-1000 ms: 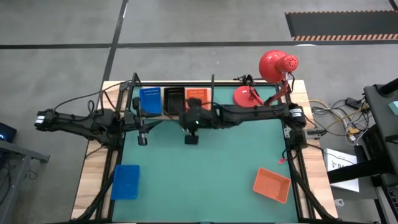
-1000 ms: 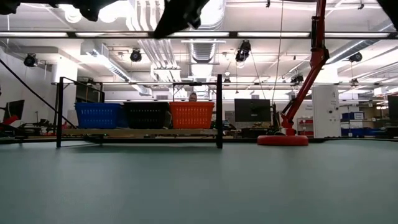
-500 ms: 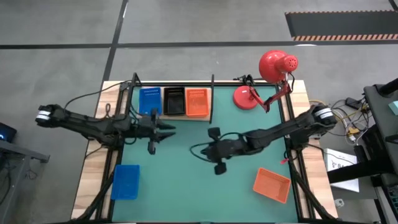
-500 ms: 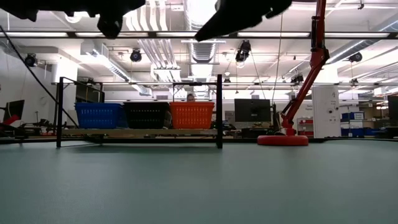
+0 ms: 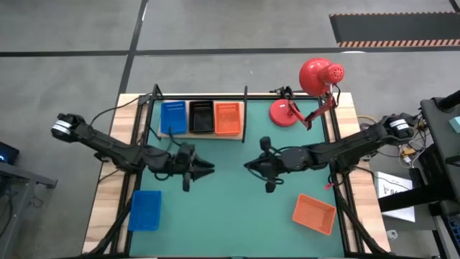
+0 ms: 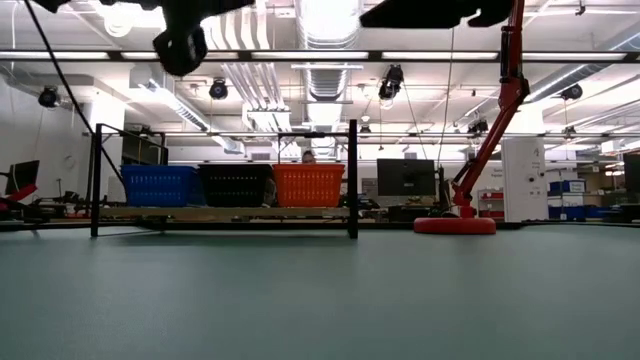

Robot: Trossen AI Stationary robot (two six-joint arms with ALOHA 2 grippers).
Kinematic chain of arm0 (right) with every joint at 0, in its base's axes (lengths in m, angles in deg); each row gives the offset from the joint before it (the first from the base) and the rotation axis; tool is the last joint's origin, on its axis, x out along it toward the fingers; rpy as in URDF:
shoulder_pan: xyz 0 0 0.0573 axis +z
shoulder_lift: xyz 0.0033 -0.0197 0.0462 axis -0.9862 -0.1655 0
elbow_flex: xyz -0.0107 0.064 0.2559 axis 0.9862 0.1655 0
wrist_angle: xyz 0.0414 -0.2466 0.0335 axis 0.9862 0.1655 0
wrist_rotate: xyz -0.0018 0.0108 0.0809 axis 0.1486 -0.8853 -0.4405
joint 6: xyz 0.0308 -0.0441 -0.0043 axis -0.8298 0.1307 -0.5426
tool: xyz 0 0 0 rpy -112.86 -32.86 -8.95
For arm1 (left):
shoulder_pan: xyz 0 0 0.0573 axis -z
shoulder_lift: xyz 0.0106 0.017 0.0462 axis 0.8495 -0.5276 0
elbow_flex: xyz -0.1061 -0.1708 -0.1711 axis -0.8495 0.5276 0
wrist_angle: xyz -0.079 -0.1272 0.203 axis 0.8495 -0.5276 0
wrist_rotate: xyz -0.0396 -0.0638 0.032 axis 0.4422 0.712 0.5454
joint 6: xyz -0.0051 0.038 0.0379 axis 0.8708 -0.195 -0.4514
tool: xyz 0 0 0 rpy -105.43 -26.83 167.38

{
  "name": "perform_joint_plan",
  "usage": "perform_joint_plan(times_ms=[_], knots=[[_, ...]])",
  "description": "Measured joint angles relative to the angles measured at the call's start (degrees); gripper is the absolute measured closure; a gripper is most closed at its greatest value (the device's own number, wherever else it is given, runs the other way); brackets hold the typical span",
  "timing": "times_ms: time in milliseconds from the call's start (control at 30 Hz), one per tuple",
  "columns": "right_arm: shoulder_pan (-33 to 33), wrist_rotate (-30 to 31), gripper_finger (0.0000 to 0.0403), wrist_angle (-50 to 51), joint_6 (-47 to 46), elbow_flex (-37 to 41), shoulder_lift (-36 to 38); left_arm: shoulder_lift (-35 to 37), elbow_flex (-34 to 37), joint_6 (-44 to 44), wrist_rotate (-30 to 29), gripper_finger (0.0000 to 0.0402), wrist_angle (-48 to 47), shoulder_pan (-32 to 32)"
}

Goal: Stack baskets on shelf by color
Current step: Stack the blue bin on top of the blue bins on the shelf

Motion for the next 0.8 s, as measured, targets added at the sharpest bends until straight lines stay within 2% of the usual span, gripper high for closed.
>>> perform_joint_plan(times_ms=[100, 167, 267, 367, 467, 633, 800], knots=[[0.0, 0.0, 0.0394, 0.0, 0.0, 1.2, 2.4, -2.3, -3.7, 13.2, -0.1, 0.0312, -11.6, 2.5], [0.0, 0.0, 0.0394, 0.9, 0.0, 2.0, 3.8, -3.4, -7.6, 20.3, 2.2, 0.0316, -22.2, 5.2], [0.0, -0.2, 0.0394, 2.1, -1.3, 2.5, 5.1, -4.5, -16.3, 29.5, 8.3, 0.0327, -40.0, 10.2], [0.0, -0.2, 0.0394, 2.6, -2.9, 2.6, 5.9, -7.9, -25.5, 33.9, 16.9, 0.0339, -61.7, 17.1], [0.0, -0.3, 0.0394, 3.3, -4.5, 2.6, 6.0, -11.9, -31.6, 40.2, 20.3, 0.0346, -78.1, 24.4], [0.0, -0.5, 0.0394, 4.5, -4.6, 2.8, 5.4, -17.2, -34.5, 43.2, 21.2, 0.0348, -81.8, 32.6], [0.0, -2.0, 0.0394, 4.8, -5.4, 3.2, 5.4, -22.4, -33.1, 44.2, 26.7, 0.0346, -81.9, 38.9]])
